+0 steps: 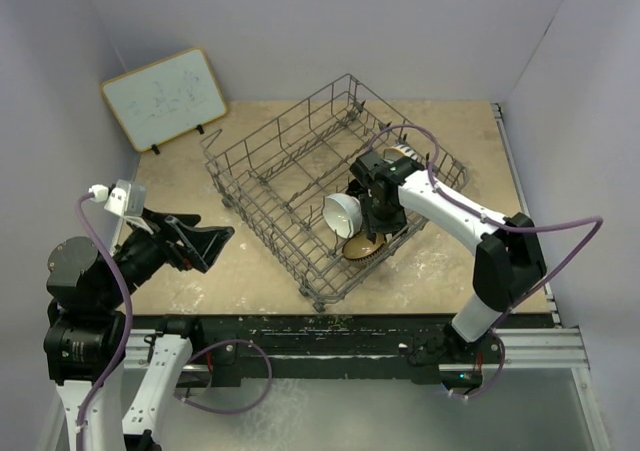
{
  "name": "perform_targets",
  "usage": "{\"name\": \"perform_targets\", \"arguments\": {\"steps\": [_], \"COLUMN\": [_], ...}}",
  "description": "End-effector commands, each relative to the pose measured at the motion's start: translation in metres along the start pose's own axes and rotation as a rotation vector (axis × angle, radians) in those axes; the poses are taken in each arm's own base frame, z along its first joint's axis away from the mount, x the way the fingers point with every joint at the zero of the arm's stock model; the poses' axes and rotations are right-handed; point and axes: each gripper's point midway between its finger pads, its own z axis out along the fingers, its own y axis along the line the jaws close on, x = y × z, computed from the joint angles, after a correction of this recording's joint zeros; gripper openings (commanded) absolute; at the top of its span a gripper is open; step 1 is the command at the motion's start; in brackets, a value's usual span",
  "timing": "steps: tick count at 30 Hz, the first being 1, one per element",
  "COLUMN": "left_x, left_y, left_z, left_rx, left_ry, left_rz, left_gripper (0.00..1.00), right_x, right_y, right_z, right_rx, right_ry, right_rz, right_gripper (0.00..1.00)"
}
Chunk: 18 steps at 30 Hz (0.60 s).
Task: Load the bowls into the dish rack
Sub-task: Adjust the bowl in the dish rack.
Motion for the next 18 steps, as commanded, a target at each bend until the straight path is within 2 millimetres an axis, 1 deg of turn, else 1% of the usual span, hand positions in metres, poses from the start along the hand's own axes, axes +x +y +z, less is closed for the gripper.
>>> {"name": "perform_targets", "arguments": {"steps": [1, 3, 5, 7, 10, 12, 18], "left_x": [-0.006, -0.007, -0.008, -0.008, -0.011, -0.012, -0.017], "left_y": [-0.002, -0.001, -0.001, 0.0, 0.0, 0.001, -0.003], "left_z": [-0.008, -0.009, -0.011, -0.012, -0.015, -0.016, -0.014], "left_rx": [-0.012, -0.019, -0.021, -0.028, -0.04, -0.047, -0.034], "left_ry": [-0.039, -0.045, -0.053, -0.059, -0.073, -0.08, -0.087], "left_rz": [0.06, 0.062, 0.062, 0.058, 0.053, 0.05, 0.035], "left_gripper": [0.99, 0.99, 0.99, 0.99, 0.99, 0.99, 0.99], "right_x": [0.005, 0.003, -0.001, -0.007, -0.022, -0.034, -0.074], "right_y": [-0.01, -0.007, -0.005, -0.006, -0.015, -0.02, -0.023], "right_z": [0.004, 0.009, 0.01, 0.008, -0.006, -0.022, -0.077], "right_rx": [0.041, 0.031, 0.03, 0.043, 0.089, 0.113, 0.098], "right_ry": [0.04, 0.046, 0.039, 0.023, -0.023, -0.07, -0.237], "right_rz": [0.012, 0.004, 0.006, 0.006, -0.004, -0.002, 0.022], "right_gripper": [0.47, 0.36, 0.18, 0.0, 0.0, 0.0, 0.0]}}
